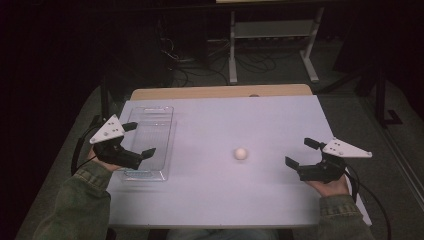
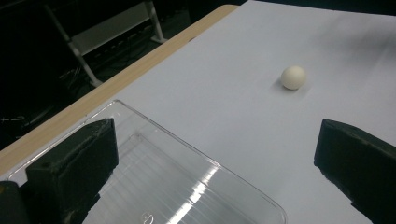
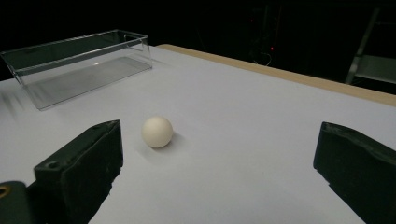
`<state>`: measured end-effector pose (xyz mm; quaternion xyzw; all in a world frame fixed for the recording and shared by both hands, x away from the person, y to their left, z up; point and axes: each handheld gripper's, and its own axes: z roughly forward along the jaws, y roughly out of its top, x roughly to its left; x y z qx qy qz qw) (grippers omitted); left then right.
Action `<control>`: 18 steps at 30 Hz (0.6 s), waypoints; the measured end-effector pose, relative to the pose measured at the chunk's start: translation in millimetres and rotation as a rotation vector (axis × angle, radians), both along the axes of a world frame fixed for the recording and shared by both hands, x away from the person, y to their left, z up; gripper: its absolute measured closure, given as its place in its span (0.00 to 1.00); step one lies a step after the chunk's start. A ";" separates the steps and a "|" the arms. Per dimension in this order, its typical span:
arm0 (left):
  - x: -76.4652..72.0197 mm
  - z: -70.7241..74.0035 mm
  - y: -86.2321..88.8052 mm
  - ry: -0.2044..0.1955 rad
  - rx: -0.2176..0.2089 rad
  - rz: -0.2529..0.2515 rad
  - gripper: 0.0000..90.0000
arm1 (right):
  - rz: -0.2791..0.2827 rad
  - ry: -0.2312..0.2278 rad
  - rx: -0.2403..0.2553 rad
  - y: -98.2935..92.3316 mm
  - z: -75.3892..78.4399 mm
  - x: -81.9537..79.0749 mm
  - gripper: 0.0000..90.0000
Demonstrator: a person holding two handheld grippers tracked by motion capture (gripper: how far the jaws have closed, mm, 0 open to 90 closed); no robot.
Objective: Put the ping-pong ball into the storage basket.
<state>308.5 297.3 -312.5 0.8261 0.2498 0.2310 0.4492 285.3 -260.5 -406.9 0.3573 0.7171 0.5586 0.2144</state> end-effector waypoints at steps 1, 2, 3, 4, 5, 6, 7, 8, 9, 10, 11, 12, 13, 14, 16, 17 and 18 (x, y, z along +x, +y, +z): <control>1.1 1.9 -1.2 0.000 0.003 -0.003 0.00 | 0.000 0.002 -0.001 0.1 -0.1 0.1 0.01; 1.1 1.9 -1.2 0.000 0.003 -0.003 0.00 | 0.000 0.002 -0.001 0.1 -0.1 0.1 0.01; 1.2 3.3 -3.1 0.000 0.000 -0.008 0.00 | 0.001 0.002 -0.002 0.3 -0.1 0.0 0.01; 1.1 3.7 -4.3 0.001 0.002 -0.010 0.00 | 0.001 0.003 -0.002 0.4 0.0 -0.1 0.01; 1.4 3.9 -5.5 0.000 0.007 -0.013 0.00 | 0.001 0.002 -0.001 0.4 0.0 -0.1 0.01; 1.4 3.9 -5.5 0.000 0.007 -0.013 0.00 | 0.001 0.002 -0.001 0.3 0.0 -0.1 0.01; 1.8 4.3 -6.4 0.001 0.014 -0.018 0.00 | 0.001 0.002 -0.001 0.2 0.0 -0.1 0.01; 2.2 4.6 -7.6 0.002 0.016 -0.021 0.00 | 0.001 0.002 -0.001 0.2 0.0 -0.1 0.01; 3.2 5.6 -10.0 0.003 0.018 -0.027 0.00 | 0.001 0.002 0.000 0.1 0.0 -0.1 0.01; 3.2 5.6 -10.0 0.003 0.018 -0.027 0.00 | 0.001 0.003 0.000 0.1 0.0 -0.1 0.01; 4.0 6.2 -11.4 0.003 0.019 -0.031 0.00 | 0.001 0.003 -0.001 0.3 0.1 -0.3 0.01; 4.5 6.6 -12.3 0.005 0.021 -0.034 0.00 | 0.001 0.003 -0.001 0.3 0.1 -0.3 0.01; 6.2 7.3 -15.2 0.007 0.028 -0.038 0.00 | 0.003 0.004 -0.002 0.6 0.1 -0.4 0.01; 6.2 7.3 -15.2 0.007 0.028 -0.038 0.00 | 0.003 0.004 -0.002 0.6 0.1 -0.4 0.01; 8.4 7.7 -18.5 0.012 0.041 -0.049 0.00 | 0.003 0.004 -0.001 0.8 0.1 -0.4 0.01; 10.9 7.7 -21.6 0.025 0.059 -0.062 0.00 | 0.003 0.004 -0.001 0.7 0.0 -0.3 0.01; 11.9 7.5 -23.3 0.030 0.064 -0.065 0.00 | 0.003 0.004 0.000 0.5 0.0 -0.4 0.01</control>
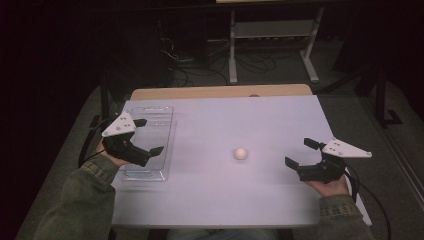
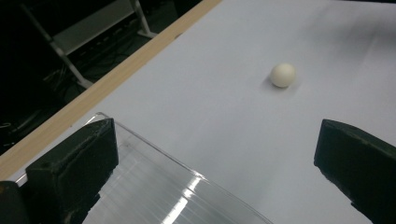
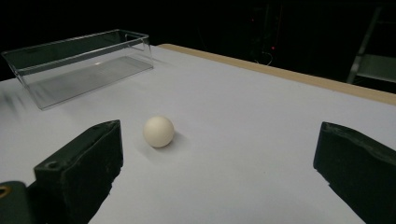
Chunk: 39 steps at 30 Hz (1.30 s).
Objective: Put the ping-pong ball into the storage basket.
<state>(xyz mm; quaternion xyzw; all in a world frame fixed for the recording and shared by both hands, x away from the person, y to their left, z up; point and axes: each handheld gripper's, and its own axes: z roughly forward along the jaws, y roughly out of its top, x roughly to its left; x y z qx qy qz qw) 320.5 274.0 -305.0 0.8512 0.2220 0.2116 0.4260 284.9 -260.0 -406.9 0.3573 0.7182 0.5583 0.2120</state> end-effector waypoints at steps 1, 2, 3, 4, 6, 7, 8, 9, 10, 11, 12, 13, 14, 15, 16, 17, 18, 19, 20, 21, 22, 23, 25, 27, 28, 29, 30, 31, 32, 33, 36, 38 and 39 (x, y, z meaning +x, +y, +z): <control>0.0 0.0 0.0 0.000 0.000 0.000 0.00 | 0.000 -0.001 0.001 -0.2 0.0 0.0 0.01; 2.1 0.1 -2.6 0.007 0.012 -0.007 0.00 | -0.001 -0.002 0.001 -0.3 0.0 0.0 0.01; 2.8 0.4 -3.7 0.008 0.014 -0.008 0.00 | -0.001 -0.001 0.001 -0.4 0.1 0.0 0.01; 2.8 0.4 -3.7 0.008 0.014 -0.008 0.00 | -0.001 -0.001 0.001 -0.4 0.1 0.0 0.01; 3.5 1.4 -5.6 0.010 0.017 -0.014 0.00 | -0.003 -0.005 0.001 -0.4 0.3 -0.1 0.01; 4.1 2.5 -7.0 0.011 0.019 -0.018 0.00 | -0.003 -0.007 0.001 -0.5 0.4 -0.1 0.01; 4.1 2.5 -7.0 0.011 0.019 -0.018 0.00 | -0.003 -0.007 0.001 -0.5 0.4 -0.1 0.01; 5.4 3.5 -8.1 0.011 0.027 -0.023 0.00 | -0.003 -0.004 0.001 -0.4 0.3 -0.2 0.01; 5.4 3.5 -8.1 0.011 0.027 -0.023 0.00 | -0.004 -0.005 0.001 -0.3 0.3 -0.2 0.01; 6.2 3.6 -8.9 0.012 0.024 -0.021 0.00 | -0.003 -0.004 0.000 -0.3 0.3 -0.2 0.01; 8.4 4.1 -10.4 0.018 0.026 -0.022 0.00 | -0.003 -0.004 -0.001 -0.2 0.3 -0.2 0.01; 9.4 4.0 -11.5 0.019 0.026 -0.023 0.00 | -0.002 -0.004 -0.001 -0.1 0.3 -0.2 0.01; 9.4 4.0 -11.5 0.019 0.026 -0.023 0.00 | -0.002 -0.004 -0.001 -0.1 0.3 -0.2 0.01; 10.6 4.3 -14.5 0.024 0.035 -0.036 0.00 | -0.003 -0.004 0.000 -0.2 0.3 -0.2 0.01; 10.7 4.8 -16.1 0.025 0.046 -0.044 0.00 | -0.003 -0.004 0.001 -0.3 0.3 -0.2 0.01; 10.7 5.5 -17.6 0.025 0.054 -0.050 0.00 | -0.003 -0.003 0.001 -0.4 0.2 -0.1 0.01; 10.7 5.5 -17.6 0.025 0.054 -0.050 0.00 | -0.004 -0.005 0.001 -0.4 0.2 -0.1 0.01; 11.3 7.3 -19.8 0.025 0.056 -0.059 0.00 | -0.005 -0.005 0.000 -0.4 0.3 -0.2 0.01; 11.3 7.3 -19.8 0.025 0.056 -0.059 0.00 | -0.005 -0.005 0.000 -0.4 0.3 -0.2 0.01; 12.0 7.8 -20.6 0.027 0.054 -0.059 0.00 | -0.005 -0.008 -0.001 -0.4 0.4 -0.1 0.01; 13.3 8.0 -21.6 0.029 0.056 -0.061 0.00 | -0.004 -0.007 -0.002 -0.3 0.5 -0.3 0.01; 14.6 8.1 -22.6 0.032 0.064 -0.065 0.00 | -0.004 -0.009 -0.001 0.0 0.7 -0.6 0.01; 17.0 8.4 -25.6 0.034 0.082 -0.069 0.00 | -0.003 -0.010 0.000 0.0 0.9 -0.8 0.01; 19.3 10.4 -30.2 0.035 0.095 -0.078 0.00 | -0.003 -0.009 0.001 -0.3 0.8 -0.6 0.01; 19.5 11.1 -31.8 0.034 0.093 -0.083 0.00 | -0.003 -0.009 0.001 -0.4 0.9 -0.6 0.01; 19.4 11.5 -33.4 0.035 0.091 -0.089 0.00 | -0.004 -0.008 0.003 -0.6 1.0 -0.8 0.01; 19.6 11.3 -35.2 0.036 0.090 -0.094 0.00 | -0.004 -0.008 0.004 -0.8 1.0 -0.8 0.01; 19.9 11.0 -36.8 0.037 0.098 -0.100 0.00 | -0.004 -0.008 0.004 -0.9 0.9 -0.8 0.01; 20.1 10.5 -38.7 0.040 0.103 -0.103 0.00 | -0.003 -0.008 0.003 -0.9 0.9 -0.7 0.01; 20.1 10.5 -38.7 0.040 0.103 -0.103 0.00 | -0.002 -0.007 0.003 -0.8 0.8 -0.7 0.01; 20.8 11.5 -43.7 0.041 0.125 -0.121 0.00 | 0.000 -0.008 0.002 -0.1 1.0 -1.0 0.01; 21.5 13.2 -46.7 0.041 0.128 -0.127 0.00 | 0.000 -0.006 0.001 0.1 0.9 -1.0 0.01; 22.1 14.3 -48.3 0.041 0.134 -0.130 0.00 | 0.001 -0.005 0.002 0.0 0.8 -0.9 0.01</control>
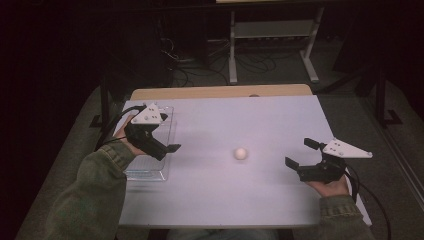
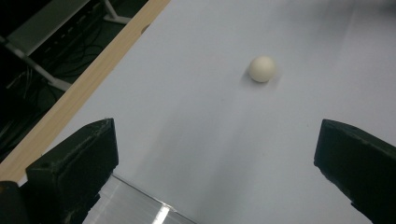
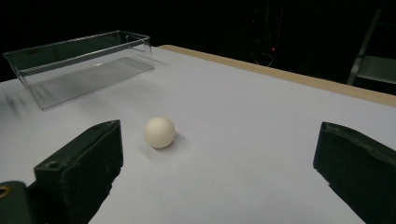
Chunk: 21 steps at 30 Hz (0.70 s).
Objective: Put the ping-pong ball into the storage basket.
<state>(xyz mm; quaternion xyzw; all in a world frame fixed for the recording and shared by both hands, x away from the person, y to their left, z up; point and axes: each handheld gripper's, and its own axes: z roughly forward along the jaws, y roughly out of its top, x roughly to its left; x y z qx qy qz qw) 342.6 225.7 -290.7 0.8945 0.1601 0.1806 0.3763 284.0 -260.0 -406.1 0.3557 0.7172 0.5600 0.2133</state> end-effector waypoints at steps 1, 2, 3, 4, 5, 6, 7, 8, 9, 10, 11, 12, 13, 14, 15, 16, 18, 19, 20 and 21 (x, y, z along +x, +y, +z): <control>0.6 0.6 -0.9 0.000 0.004 -0.002 0.00 | 0.000 0.000 0.000 0.0 0.0 0.0 0.01; 1.5 1.5 -2.1 0.001 0.010 -0.004 0.00 | 0.001 -0.001 0.001 -0.1 0.1 0.1 0.01; 2.2 1.9 -2.8 0.001 0.012 -0.006 0.00 | 0.001 -0.001 0.001 -0.1 0.1 0.1 0.01; 3.3 2.6 -4.6 0.003 0.015 -0.008 0.00 | 0.002 0.000 0.001 -0.1 0.1 0.1 0.01; 3.3 2.6 -4.6 0.003 0.015 -0.008 0.00 | 0.002 0.000 0.001 -0.1 0.1 0.1 0.01; 4.0 2.8 -6.7 0.007 0.021 -0.014 0.00 | 0.002 0.001 0.001 -0.1 0.0 0.0 0.01; 4.0 2.8 -6.7 0.007 0.021 -0.014 0.00 | 0.002 0.001 0.001 -0.1 0.0 0.0 0.01; 4.6 3.2 -8.1 0.007 0.031 -0.017 0.00 | 0.002 0.000 0.002 -0.2 0.1 0.1 0.01; 5.7 3.7 -10.3 0.010 0.043 -0.021 0.00 | 0.002 0.000 0.003 -0.2 0.1 0.1 0.01; 6.4 4.1 -11.7 0.010 0.046 -0.025 0.00 | 0.003 0.000 0.002 -0.2 0.1 0.0 0.01; 6.4 4.1 -11.7 0.010 0.046 -0.025 0.00 | 0.003 0.000 0.002 -0.2 0.1 0.0 0.01; 7.3 4.9 -13.3 0.011 0.052 -0.030 0.00 | 0.003 -0.001 0.002 -0.2 0.1 0.1 0.01; 7.7 5.5 -14.3 0.010 0.055 -0.031 0.00 | 0.003 -0.001 0.002 -0.2 0.1 0.1 0.01; 8.4 6.4 -16.1 0.010 0.060 -0.037 0.00 | 0.003 -0.001 0.002 -0.2 0.1 0.1 0.01; 8.5 6.8 -17.5 0.011 0.061 -0.038 0.00 | 0.003 0.000 0.002 -0.2 0.1 0.1 0.01; 8.7 7.4 -19.8 0.009 0.068 -0.045 0.00 | 0.004 0.000 0.002 -0.2 0.0 0.1 0.01; 8.2 8.2 -22.8 0.006 0.078 -0.054 0.00 | 0.004 0.001 0.002 -0.2 0.0 0.1 0.01; 7.8 8.4 -24.6 0.007 0.078 -0.060 0.00 | 0.004 0.001 0.002 -0.2 0.0 0.1 0.01; 7.5 7.9 -28.2 0.008 0.091 -0.073 0.00 | 0.005 0.001 0.002 -0.3 -0.1 0.2 0.01; 7.5 7.9 -28.2 0.008 0.091 -0.073 0.00 | 0.005 0.001 0.002 -0.3 -0.1 0.2 0.01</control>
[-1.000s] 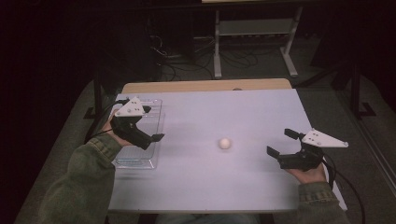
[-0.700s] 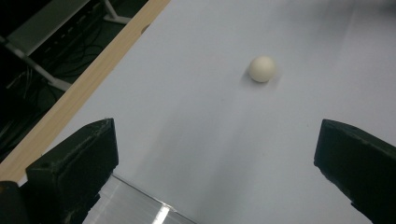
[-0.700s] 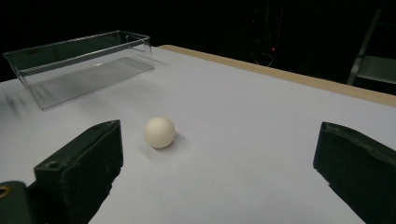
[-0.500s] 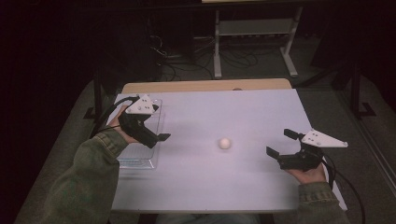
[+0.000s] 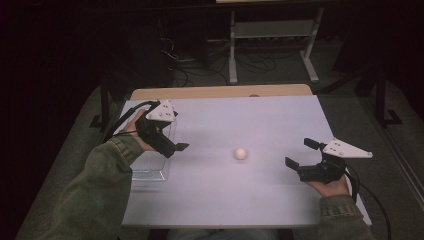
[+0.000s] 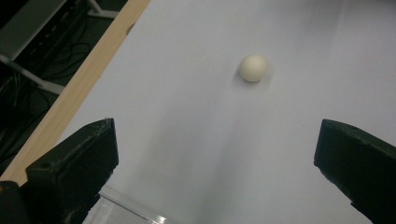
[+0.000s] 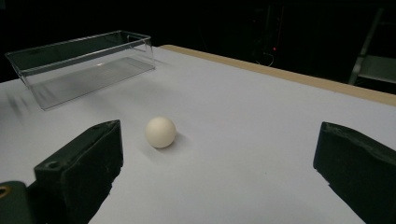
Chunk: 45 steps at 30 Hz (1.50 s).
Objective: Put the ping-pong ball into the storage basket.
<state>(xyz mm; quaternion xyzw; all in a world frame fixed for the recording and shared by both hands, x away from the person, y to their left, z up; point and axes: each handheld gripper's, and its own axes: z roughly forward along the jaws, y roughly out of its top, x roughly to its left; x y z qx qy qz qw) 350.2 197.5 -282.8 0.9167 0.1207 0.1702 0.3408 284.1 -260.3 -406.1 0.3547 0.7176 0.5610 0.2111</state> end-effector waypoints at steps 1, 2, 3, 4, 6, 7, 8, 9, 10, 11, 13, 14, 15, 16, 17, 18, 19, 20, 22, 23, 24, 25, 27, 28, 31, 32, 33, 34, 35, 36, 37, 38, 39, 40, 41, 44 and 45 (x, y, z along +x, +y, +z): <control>0.2 -1.2 -3.1 0.005 0.014 -0.008 0.00 | 0.001 0.001 -0.001 0.2 -0.1 0.0 0.01; 0.2 -1.2 -3.1 0.005 0.014 -0.008 0.00 | 0.001 0.001 -0.001 0.2 -0.1 0.0 0.01; 0.8 -2.1 -5.8 0.008 0.022 -0.017 0.00 | 0.002 0.002 -0.002 0.4 0.0 -0.1 0.01; 0.8 -2.1 -5.8 0.008 0.022 -0.017 0.00 | 0.002 0.002 -0.002 0.5 -0.1 -0.1 0.01; 1.5 -2.8 -9.6 0.015 0.033 -0.029 0.00 | 0.003 0.002 -0.002 0.4 -0.1 -0.1 0.01; 1.5 -2.8 -9.6 0.015 0.033 -0.029 0.00 | 0.003 0.002 -0.002 0.4 -0.1 -0.1 0.01; 1.8 -2.8 -11.1 0.017 0.036 -0.033 0.00 | 0.003 0.002 -0.002 0.4 -0.1 -0.2 0.01; 2.2 -2.4 -12.0 0.019 0.038 -0.036 0.00 | 0.003 0.002 -0.002 0.3 -0.1 -0.2 0.01; 3.2 -1.9 -13.5 0.020 0.038 -0.041 0.00 | 0.003 0.002 -0.001 0.3 0.0 -0.3 0.01; 4.0 -1.7 -14.5 0.023 0.038 -0.043 0.00 | 0.003 0.002 -0.001 0.4 0.0 -0.4 0.01; 6.2 -1.8 -16.6 0.028 0.044 -0.050 0.00 | 0.003 0.001 0.000 0.4 0.2 -0.8 0.01; 6.2 -1.8 -16.6 0.028 0.044 -0.050 0.00 | 0.004 0.001 0.001 0.4 0.2 -0.9 0.01; 7.2 -2.2 -17.9 0.032 0.047 -0.050 0.00 | 0.004 0.001 0.001 0.4 0.2 -0.9 0.01; 8.9 -2.8 -19.4 0.035 0.051 -0.054 0.00 | 0.006 -0.001 0.001 0.2 0.3 -1.0 0.01; 9.8 -3.1 -20.3 0.037 0.053 -0.055 0.00 | 0.006 -0.001 0.001 0.2 0.3 -1.0 0.01; 12.1 -4.1 -22.7 0.042 0.056 -0.060 0.00 | 0.006 0.000 0.001 0.0 0.3 -1.1 0.01; 12.1 -4.1 -22.7 0.042 0.056 -0.060 0.00 | 0.006 0.000 0.001 -0.1 0.3 -1.1 0.01; 13.2 -4.4 -23.9 0.046 0.057 -0.061 0.00 | 0.006 0.000 0.001 -0.1 0.3 -1.1 0.01; 15.8 -5.1 -26.6 0.052 0.059 -0.070 0.00 | 0.007 -0.001 0.003 -0.5 0.5 -1.4 0.01; 18.6 -6.1 -29.2 0.059 0.066 -0.077 0.00 | 0.007 -0.001 0.004 -0.6 0.6 -1.4 0.01; 18.6 -6.1 -29.2 0.059 0.066 -0.077 0.00 | 0.007 -0.002 0.004 -0.7 0.7 -1.4 0.01; 21.4 -7.8 -31.2 0.065 0.069 -0.082 0.00 | 0.007 -0.001 0.004 -0.7 0.6 -1.5 0.01; 22.2 -8.7 -31.9 0.070 0.074 -0.083 0.00 | 0.008 -0.001 0.004 -0.6 0.6 -1.5 0.01; 23.1 -9.7 -32.5 0.072 0.078 -0.085 0.00 | 0.009 -0.001 0.004 -0.4 0.6 -1.6 0.01; 24.3 -12.1 -34.0 0.085 0.108 -0.092 0.00 | 0.010 0.000 0.004 0.0 0.6 -1.9 0.01; 24.5 -12.5 -34.2 0.087 0.113 -0.093 0.00 | 0.012 0.000 0.001 0.1 0.5 -1.8 0.01; 24.9 -12.5 -34.3 0.089 0.116 -0.092 0.00 | 0.012 0.002 0.000 0.2 0.4 -1.7 0.01; 25.4 -12.4 -34.3 0.090 0.118 -0.093 0.00 | 0.012 0.002 0.000 0.2 0.4 -1.7 0.01; 26.1 -12.1 -34.1 0.091 0.119 -0.093 0.00 | 0.013 0.003 -0.001 0.3 0.1 -1.6 0.01; 26.7 -11.9 -34.0 0.091 0.121 -0.094 0.00 | 0.013 0.003 -0.002 0.4 0.0 -1.5 0.01; 27.8 -12.2 -33.9 0.097 0.123 -0.092 0.00 | 0.013 0.004 -0.003 0.6 -0.1 -1.5 0.01; 27.8 -12.2 -33.9 0.097 0.123 -0.092 0.00 | 0.013 0.004 -0.003 0.6 -0.1 -1.5 0.01; 29.4 -13.5 -34.1 0.104 0.133 -0.091 0.00 | 0.015 0.003 -0.004 0.8 -0.1 -1.4 0.01; 30.3 -14.5 -34.6 0.108 0.139 -0.091 0.00 | 0.016 0.003 -0.004 0.8 0.0 -1.4 0.01; 30.3 -14.5 -34.6 0.108 0.139 -0.091 0.00 | 0.017 0.003 -0.002 0.5 0.1 -1.3 0.01; 34.6 -18.7 -36.9 0.119 0.145 -0.086 0.00 | 0.016 0.006 0.002 0.1 0.0 -1.2 0.01; 35.3 -19.8 -37.8 0.119 0.148 -0.086 0.00 | 0.014 0.007 0.002 0.2 0.0 -1.4 0.01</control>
